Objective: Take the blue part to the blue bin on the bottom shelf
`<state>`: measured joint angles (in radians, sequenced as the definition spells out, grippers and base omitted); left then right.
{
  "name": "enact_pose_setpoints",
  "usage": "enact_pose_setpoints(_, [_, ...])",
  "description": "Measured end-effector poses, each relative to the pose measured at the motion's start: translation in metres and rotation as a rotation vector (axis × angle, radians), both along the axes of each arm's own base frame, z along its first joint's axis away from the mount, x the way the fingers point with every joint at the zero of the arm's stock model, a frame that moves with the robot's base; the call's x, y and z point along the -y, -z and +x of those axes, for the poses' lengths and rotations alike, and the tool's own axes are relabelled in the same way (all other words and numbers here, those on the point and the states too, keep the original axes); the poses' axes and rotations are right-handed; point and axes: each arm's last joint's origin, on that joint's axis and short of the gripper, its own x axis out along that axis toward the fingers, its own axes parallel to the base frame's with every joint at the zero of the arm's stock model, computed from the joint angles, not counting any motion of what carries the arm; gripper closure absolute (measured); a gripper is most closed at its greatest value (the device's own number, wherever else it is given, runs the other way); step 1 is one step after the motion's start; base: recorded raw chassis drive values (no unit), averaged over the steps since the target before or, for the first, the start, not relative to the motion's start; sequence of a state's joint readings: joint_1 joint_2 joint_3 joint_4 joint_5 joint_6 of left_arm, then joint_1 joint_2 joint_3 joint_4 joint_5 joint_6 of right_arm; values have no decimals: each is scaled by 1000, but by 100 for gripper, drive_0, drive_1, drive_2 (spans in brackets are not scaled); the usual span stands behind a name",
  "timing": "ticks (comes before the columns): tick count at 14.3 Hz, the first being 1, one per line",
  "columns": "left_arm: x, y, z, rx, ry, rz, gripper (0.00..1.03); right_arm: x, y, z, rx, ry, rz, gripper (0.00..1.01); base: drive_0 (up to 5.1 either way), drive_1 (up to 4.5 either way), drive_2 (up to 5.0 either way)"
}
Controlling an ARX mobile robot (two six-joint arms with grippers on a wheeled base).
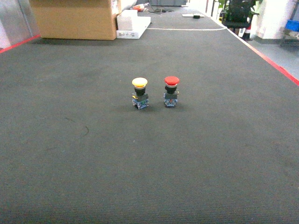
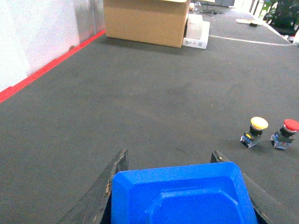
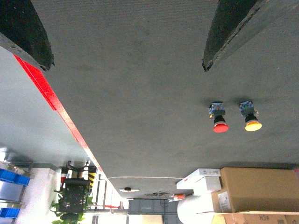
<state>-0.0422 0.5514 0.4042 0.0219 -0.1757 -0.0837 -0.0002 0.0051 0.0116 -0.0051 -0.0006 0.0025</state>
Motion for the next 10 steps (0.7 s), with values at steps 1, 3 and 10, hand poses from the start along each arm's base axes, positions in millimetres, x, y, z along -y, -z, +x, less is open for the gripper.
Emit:
enact_pose_setpoints(1, [-2, 2, -8, 13, -3, -1, 59, 0, 0, 0, 0, 0, 0, 3, 0, 0, 0])
enact_pose_setpoints(3, [-7, 14, -8, -23, -42, 12, 59, 0, 0, 0, 0, 0, 0, 3, 0, 0, 0])
enact_pose_setpoints(10, [-7, 18, -7, -38, -35, 12, 59, 0, 0, 0, 0, 0, 0, 3, 0, -27, 28])
